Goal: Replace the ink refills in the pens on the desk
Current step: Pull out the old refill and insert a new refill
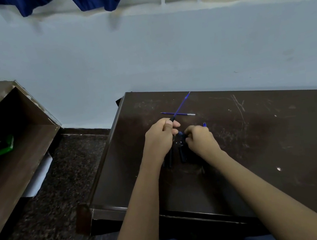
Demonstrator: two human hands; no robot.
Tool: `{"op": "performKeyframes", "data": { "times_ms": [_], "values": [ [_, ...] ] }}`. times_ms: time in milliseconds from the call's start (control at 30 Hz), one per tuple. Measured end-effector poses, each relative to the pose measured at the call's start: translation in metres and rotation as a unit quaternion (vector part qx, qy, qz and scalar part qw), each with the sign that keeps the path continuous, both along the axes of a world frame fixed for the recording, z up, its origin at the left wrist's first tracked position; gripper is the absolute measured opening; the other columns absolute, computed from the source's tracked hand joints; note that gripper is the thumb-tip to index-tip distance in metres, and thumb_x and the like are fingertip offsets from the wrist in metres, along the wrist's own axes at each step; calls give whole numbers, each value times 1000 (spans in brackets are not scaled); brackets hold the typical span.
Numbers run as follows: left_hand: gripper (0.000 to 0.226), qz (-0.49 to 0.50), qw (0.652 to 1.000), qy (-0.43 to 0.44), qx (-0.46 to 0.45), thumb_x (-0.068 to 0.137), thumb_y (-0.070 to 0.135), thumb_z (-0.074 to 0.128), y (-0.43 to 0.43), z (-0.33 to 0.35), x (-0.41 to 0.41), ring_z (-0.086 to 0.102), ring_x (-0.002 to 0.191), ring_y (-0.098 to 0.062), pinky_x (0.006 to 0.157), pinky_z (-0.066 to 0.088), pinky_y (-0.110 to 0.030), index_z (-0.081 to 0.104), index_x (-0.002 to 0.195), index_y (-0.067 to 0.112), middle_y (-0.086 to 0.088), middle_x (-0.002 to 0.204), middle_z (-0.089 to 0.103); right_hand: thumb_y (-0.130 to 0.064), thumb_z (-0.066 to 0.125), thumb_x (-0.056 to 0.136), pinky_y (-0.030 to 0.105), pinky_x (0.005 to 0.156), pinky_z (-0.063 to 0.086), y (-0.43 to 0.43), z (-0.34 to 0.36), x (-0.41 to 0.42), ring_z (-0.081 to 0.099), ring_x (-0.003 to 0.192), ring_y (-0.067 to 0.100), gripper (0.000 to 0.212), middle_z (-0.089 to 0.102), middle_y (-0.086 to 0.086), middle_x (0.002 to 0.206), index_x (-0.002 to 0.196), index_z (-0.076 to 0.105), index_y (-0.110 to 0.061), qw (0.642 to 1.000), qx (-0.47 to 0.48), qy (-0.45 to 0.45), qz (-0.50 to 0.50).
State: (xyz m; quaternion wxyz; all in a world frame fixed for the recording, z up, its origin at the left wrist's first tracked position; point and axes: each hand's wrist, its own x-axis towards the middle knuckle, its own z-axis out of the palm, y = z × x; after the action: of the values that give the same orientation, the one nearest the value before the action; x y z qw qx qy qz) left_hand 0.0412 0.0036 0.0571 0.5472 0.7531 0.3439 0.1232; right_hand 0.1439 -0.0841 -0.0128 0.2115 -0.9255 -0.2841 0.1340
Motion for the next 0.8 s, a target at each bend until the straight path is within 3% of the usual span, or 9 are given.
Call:
{"op": "performKeyframes", "data": {
  "times_ms": [67, 100, 200, 333, 467, 633, 800],
  "values": [
    [31, -6, 1000, -6, -19, 101, 24, 35, 0, 2, 0, 54, 70, -2, 62, 39, -18, 63, 87, 25, 4, 84, 66, -7, 59, 84, 27, 76, 47, 1, 16, 4, 63, 84, 24, 16, 69, 10, 88, 96, 70, -5, 984, 135, 88, -80],
    [32, -11, 999, -9, -32, 101, 25, 34, -1, 5, 1, 54, 71, -2, 62, 38, -17, 63, 87, 27, 5, 84, 67, -6, 60, 83, 26, 70, 45, 0, 26, 4, 59, 75, 21, 11, 66, 8, 79, 88, 70, -6, 956, 216, 163, -113],
    [33, -33, 997, -14, -72, 102, 27, 33, -4, 13, 0, 57, 78, -1, 64, 40, -17, 62, 87, 30, 5, 91, 67, 0, 59, 87, 22, 67, 52, -4, 62, -2, 57, 69, 12, 10, 59, 3, 73, 84, 64, -9, 817, 417, 360, -168],
    [30, -66, 994, -24, -79, 101, 28, 35, -5, 19, -3, 56, 77, -1, 68, 40, -17, 64, 92, 31, 6, 94, 68, 1, 59, 89, 24, 79, 58, -18, 98, -13, 65, 78, 14, 9, 62, 7, 82, 87, 62, -7, 721, 534, 398, -191],
    [25, -96, 993, -44, -46, 100, 27, 42, -2, 22, -7, 56, 69, 6, 66, 38, -13, 66, 105, 24, 11, 87, 67, 4, 57, 89, 31, 86, 57, -39, 107, -24, 69, 87, 20, 11, 65, 10, 87, 89, 62, -6, 671, 596, 389, -207],
    [24, -130, 990, -59, 8, 98, 27, 47, -2, 26, -8, 55, 64, 17, 57, 40, -5, 67, 112, 22, 15, 83, 66, 6, 54, 90, 33, 83, 58, -51, 99, -24, 71, 85, 23, 15, 67, 10, 85, 92, 62, -6, 644, 619, 398, -211],
    [21, -120, 990, -60, 37, 96, 28, 51, 2, 23, -11, 62, 79, 10, 73, 43, -11, 68, 107, 26, 11, 88, 71, 1, 56, 91, 36, 85, 58, -50, 98, -13, 71, 90, 23, 11, 69, 9, 88, 97, 62, -7, 643, 635, 388, -180]
  ]
}}
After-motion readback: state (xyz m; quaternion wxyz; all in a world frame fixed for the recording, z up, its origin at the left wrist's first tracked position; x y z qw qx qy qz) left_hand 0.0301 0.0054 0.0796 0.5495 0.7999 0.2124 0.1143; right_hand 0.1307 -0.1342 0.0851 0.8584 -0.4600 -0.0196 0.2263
